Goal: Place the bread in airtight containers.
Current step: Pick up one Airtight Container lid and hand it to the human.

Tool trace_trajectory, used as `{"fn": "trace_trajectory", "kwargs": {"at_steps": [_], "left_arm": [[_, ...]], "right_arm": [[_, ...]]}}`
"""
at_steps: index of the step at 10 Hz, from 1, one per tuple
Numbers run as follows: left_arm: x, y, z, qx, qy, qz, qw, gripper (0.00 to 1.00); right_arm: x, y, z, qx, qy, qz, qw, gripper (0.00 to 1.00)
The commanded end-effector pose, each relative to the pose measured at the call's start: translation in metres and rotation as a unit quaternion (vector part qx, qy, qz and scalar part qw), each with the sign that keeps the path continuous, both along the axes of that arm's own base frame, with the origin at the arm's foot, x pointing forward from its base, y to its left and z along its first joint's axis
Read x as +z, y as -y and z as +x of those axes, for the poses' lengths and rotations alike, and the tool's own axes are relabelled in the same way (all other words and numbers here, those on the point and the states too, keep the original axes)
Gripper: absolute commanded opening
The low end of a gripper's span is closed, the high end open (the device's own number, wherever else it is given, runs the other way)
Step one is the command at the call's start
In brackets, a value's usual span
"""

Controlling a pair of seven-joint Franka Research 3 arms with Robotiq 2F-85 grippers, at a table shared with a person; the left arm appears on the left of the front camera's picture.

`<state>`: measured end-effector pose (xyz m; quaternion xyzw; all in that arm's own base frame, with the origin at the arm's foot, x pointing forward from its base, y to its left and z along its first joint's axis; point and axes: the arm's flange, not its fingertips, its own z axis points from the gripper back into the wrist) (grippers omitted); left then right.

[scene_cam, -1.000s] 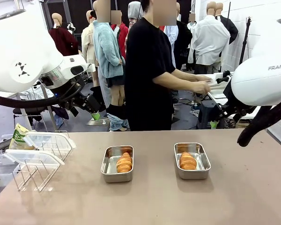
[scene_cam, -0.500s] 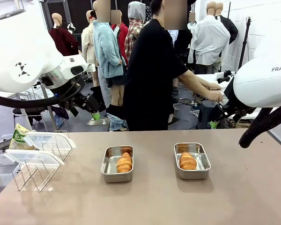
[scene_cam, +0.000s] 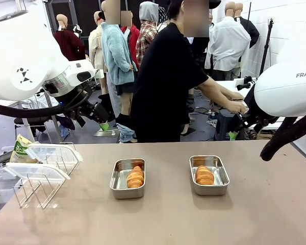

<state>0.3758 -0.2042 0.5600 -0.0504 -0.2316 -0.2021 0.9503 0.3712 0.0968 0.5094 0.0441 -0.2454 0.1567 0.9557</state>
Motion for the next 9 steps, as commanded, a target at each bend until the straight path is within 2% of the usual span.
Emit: {"fn": "trace_trajectory", "kwargs": {"at_steps": [1,2,3,4,5,7,8,9], "left_arm": [[0.0,0.0,0.0,0.0,0.0,0.0,1.0,1.0],[0.003,-0.023,-0.005,-0.043,0.014,0.035,0.998,1.0],[0.017,-0.049,-0.012,-0.102,0.037,0.101,0.989,1.0],[0.028,-0.074,-0.019,-0.185,0.041,0.121,0.974,1.0],[0.033,-0.092,-0.024,-0.218,0.035,0.148,0.964,1.0],[0.032,-0.132,-0.029,-0.277,-0.048,0.201,0.938,1.0],[0.031,-0.145,-0.032,-0.311,-0.093,0.236,0.916,1.0],[0.031,-0.155,-0.037,-0.361,-0.096,0.259,0.891,1.0]], "right_arm": [[0.001,0.0,0.0,0.0,0.0,-0.002,1.0,1.0],[0.001,0.0,0.0,0.0,0.0,-0.002,1.0,1.0],[0.001,0.0,0.0,0.0,0.0,-0.002,1.0,1.0],[0.001,0.0,0.0,0.0,0.0,-0.002,1.0,1.0],[0.001,0.0,0.0,0.0,0.0,-0.002,1.0,1.0],[0.001,0.0,0.0,0.0,0.0,-0.002,1.0,1.0],[0.001,0.0,0.0,0.0,0.0,-0.002,1.0,1.0],[0.001,0.0,0.0,0.0,0.0,-0.002,1.0,1.0]]}}
